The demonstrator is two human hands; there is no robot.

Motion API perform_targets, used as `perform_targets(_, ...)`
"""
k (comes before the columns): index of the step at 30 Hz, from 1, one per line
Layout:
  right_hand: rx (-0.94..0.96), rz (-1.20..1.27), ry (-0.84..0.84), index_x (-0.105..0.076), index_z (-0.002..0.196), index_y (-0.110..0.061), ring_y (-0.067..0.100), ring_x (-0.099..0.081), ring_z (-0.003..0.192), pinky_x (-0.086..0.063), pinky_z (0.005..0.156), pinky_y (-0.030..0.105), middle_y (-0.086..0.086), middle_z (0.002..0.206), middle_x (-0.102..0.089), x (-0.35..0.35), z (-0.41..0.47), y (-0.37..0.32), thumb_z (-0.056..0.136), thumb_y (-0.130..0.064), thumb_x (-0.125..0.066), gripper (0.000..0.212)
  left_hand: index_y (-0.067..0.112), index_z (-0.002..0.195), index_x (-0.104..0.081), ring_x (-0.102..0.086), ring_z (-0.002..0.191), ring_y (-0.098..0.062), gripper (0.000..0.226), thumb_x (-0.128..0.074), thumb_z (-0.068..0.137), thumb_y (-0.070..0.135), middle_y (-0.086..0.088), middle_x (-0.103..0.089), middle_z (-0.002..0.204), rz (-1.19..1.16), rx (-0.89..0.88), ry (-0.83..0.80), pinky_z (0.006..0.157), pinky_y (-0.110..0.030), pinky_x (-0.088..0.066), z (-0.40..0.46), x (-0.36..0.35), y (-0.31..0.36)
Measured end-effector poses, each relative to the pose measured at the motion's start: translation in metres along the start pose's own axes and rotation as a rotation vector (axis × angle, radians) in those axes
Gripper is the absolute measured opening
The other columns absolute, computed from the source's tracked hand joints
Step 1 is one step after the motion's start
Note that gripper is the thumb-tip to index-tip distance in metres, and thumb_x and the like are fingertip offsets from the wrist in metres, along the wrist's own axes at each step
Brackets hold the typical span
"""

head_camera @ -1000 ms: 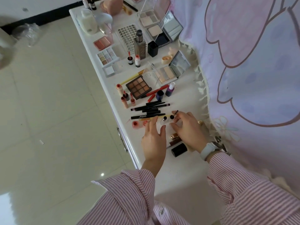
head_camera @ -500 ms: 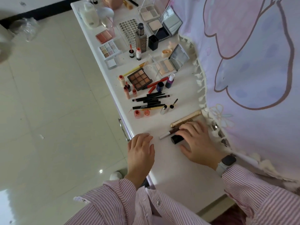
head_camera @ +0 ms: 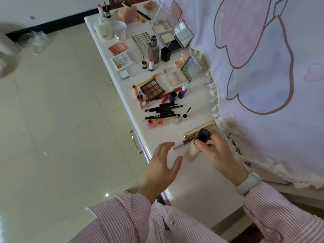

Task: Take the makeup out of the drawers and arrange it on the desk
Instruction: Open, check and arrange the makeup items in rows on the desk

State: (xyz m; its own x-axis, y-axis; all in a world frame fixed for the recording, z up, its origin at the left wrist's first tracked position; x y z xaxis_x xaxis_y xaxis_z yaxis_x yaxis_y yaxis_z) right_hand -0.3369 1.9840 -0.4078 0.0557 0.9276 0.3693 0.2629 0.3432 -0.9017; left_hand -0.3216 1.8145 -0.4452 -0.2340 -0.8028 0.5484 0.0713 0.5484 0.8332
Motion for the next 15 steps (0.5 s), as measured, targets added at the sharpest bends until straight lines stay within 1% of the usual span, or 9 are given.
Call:
perform_targets(2, -0.146, 0.194, -0.085, -0.061, 0.081, -0.014, 0.008, -0.057, 0.069, -0.049, 0.061, 0.02, 0.003, 0.08, -0.059, -0.006, -0.006, -0.01, 0.08, -0.011, -0.068, 0.008, 0.015, 0.129, -0.045, -0.05, 0.102, 0.002, 0.06, -0.053, 0.081, 0.051, 0.013, -0.048, 0.119, -0.028, -0.056, -0.064, 0.083, -0.01, -0.041, 0.0, -0.001, 0.016)
perform_targets(3, -0.174, 0.24, -0.132, -0.061, 0.083, -0.009, 0.009, -0.057, 0.068, -0.049, 0.061, 0.021, 0.005, 0.079, -0.06, -0.009, -0.009, -0.014, 0.082, -0.006, -0.065, 0.005, 0.017, 0.129, -0.044, -0.051, 0.099, 0.002, 0.061, -0.058, 0.081, 0.05, 0.015, -0.048, 0.118, -0.036, -0.06, -0.089, 0.08, -0.007, -0.039, 0.0, -0.001, 0.021)
perform_targets(4, -0.18, 0.251, -0.161, -0.061, 0.085, -0.005, 0.01, -0.056, 0.068, -0.047, 0.062, 0.022, 0.006, 0.078, -0.059, -0.012, -0.012, -0.019, 0.083, -0.005, -0.063, 0.003, 0.018, 0.128, -0.046, -0.054, 0.097, -0.001, 0.059, -0.061, 0.08, 0.049, 0.013, -0.053, 0.117, -0.043, -0.051, -0.108, 0.078, -0.007, -0.04, 0.001, -0.002, 0.024)
perform_targets(6, -0.129, 0.154, -0.142, -0.06, 0.082, -0.001, 0.008, -0.05, 0.063, -0.04, 0.06, 0.017, 0.003, 0.07, -0.056, -0.014, -0.012, -0.023, 0.085, -0.012, -0.062, 0.011, 0.019, 0.125, -0.048, -0.059, 0.093, -0.012, 0.054, -0.062, 0.081, 0.046, 0.006, -0.061, 0.111, -0.05, 0.013, -0.15, 0.077, -0.019, -0.046, 0.003, 0.0, 0.024)
perform_targets(7, -0.091, 0.052, -0.12, -0.06, 0.076, -0.003, 0.005, -0.047, 0.059, -0.037, 0.057, 0.014, -0.001, 0.064, -0.054, -0.014, -0.011, -0.024, 0.084, -0.017, -0.063, 0.017, 0.02, 0.124, -0.048, -0.06, 0.091, -0.015, 0.053, -0.061, 0.081, 0.046, 0.004, -0.062, 0.108, -0.046, 0.043, -0.176, 0.076, -0.024, -0.047, 0.003, 0.002, 0.023)
perform_targets(9, -0.057, -0.113, -0.125, -0.058, 0.067, -0.01, 0.002, -0.043, 0.053, -0.035, 0.054, 0.013, -0.007, 0.057, -0.05, -0.014, -0.009, -0.027, 0.084, -0.025, -0.061, 0.023, 0.019, 0.122, -0.05, -0.06, 0.086, -0.016, 0.052, -0.059, 0.081, 0.049, 0.001, -0.064, 0.1, -0.016, 0.06, -0.196, 0.073, -0.028, -0.048, 0.003, 0.006, 0.02)
perform_targets(12, -0.046, -0.163, -0.236, -0.058, 0.073, -0.015, 0.003, -0.044, 0.055, -0.036, 0.056, 0.017, -0.006, 0.061, -0.052, -0.018, -0.009, -0.026, 0.088, -0.026, -0.055, 0.019, 0.018, 0.111, -0.058, -0.058, 0.067, -0.013, 0.042, -0.062, 0.081, 0.047, 0.003, -0.063, 0.079, 0.014, 0.075, -0.176, 0.064, -0.026, -0.048, 0.003, 0.014, 0.017)
perform_targets(13, -0.024, -0.17, -0.272, -0.058, 0.075, -0.018, 0.002, -0.045, 0.055, -0.037, 0.057, 0.016, -0.008, 0.062, -0.053, -0.019, -0.009, -0.025, 0.089, -0.025, -0.055, 0.016, 0.018, 0.105, -0.061, -0.056, 0.061, -0.011, 0.035, -0.063, 0.081, 0.044, 0.005, -0.061, 0.072, -0.016, 0.098, -0.171, 0.06, -0.025, -0.048, 0.004, 0.016, 0.017)
perform_targets(15, 0.039, -0.16, -0.35, -0.056, 0.08, -0.026, 0.0, -0.047, 0.058, -0.037, 0.058, 0.012, -0.015, 0.066, -0.057, -0.02, -0.008, -0.027, 0.089, -0.026, -0.056, 0.01, 0.014, 0.091, -0.063, -0.053, 0.053, -0.012, 0.025, -0.065, 0.082, 0.037, 0.003, -0.058, 0.064, -0.166, 0.193, -0.203, 0.058, -0.031, -0.049, 0.003, 0.018, 0.013)
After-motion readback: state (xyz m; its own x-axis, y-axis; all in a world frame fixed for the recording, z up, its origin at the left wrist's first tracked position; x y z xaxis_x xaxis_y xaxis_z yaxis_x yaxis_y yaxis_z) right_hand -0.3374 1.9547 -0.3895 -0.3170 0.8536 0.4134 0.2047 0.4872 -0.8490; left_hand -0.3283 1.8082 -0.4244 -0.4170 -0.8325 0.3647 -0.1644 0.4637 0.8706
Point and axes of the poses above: each hand's wrist, its own z-axis towards the middle knuckle, its own x-axis out of the back of the hand, y = z × x, the point moved 3 cm from there along z, towards the middle knuckle
